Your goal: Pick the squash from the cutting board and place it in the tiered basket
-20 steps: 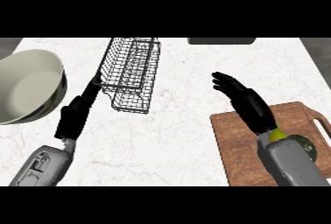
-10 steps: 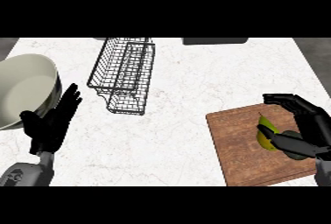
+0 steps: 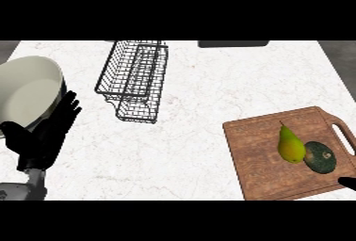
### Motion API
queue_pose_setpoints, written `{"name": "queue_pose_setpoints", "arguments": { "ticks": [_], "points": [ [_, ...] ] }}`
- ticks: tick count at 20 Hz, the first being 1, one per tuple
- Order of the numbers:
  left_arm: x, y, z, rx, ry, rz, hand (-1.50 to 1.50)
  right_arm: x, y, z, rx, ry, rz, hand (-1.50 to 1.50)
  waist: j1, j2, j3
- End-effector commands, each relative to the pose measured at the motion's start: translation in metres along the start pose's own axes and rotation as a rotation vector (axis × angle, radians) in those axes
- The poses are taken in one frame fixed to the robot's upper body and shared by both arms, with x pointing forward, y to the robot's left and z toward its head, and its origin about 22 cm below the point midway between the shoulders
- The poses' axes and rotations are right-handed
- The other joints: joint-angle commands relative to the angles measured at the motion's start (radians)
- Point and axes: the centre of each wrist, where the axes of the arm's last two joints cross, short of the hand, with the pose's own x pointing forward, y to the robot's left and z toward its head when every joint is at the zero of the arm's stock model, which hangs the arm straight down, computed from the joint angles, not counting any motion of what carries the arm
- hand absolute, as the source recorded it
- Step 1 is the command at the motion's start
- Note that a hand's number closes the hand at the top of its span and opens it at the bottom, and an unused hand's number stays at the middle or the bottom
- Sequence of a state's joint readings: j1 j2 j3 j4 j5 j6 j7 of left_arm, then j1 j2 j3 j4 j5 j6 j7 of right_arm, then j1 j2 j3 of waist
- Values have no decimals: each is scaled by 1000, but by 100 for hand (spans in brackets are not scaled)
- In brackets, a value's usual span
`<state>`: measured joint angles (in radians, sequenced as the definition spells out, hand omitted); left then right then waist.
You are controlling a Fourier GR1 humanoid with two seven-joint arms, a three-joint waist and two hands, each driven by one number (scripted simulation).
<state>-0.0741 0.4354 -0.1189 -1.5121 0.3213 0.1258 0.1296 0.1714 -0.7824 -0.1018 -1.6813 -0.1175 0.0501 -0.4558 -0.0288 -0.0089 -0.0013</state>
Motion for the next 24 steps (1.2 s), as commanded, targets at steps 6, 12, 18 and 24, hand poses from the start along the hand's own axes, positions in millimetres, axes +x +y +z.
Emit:
{"name": "queue_pose_setpoints", "arguments": {
  "ticks": [6, 12, 18, 24],
  "points": [
    [-9, -5, 8, 0, 16, 32, 0, 53, -52, -6, 508, 161, 500, -150, 0, 3, -4],
    [1, -7, 9, -17, 0, 13, 0, 99, -18, -1, 554, 227, 535, -150, 11, 4, -1],
    [0, 0, 25, -15, 9, 8, 0, 78, 7, 15, 456, 295, 515, -150, 27, 7, 1],
    [2, -7, 7, -31, -8, 6, 0, 34, 41, 14, 466, 385, 576, -150, 34, 10, 2]
  ]
}}
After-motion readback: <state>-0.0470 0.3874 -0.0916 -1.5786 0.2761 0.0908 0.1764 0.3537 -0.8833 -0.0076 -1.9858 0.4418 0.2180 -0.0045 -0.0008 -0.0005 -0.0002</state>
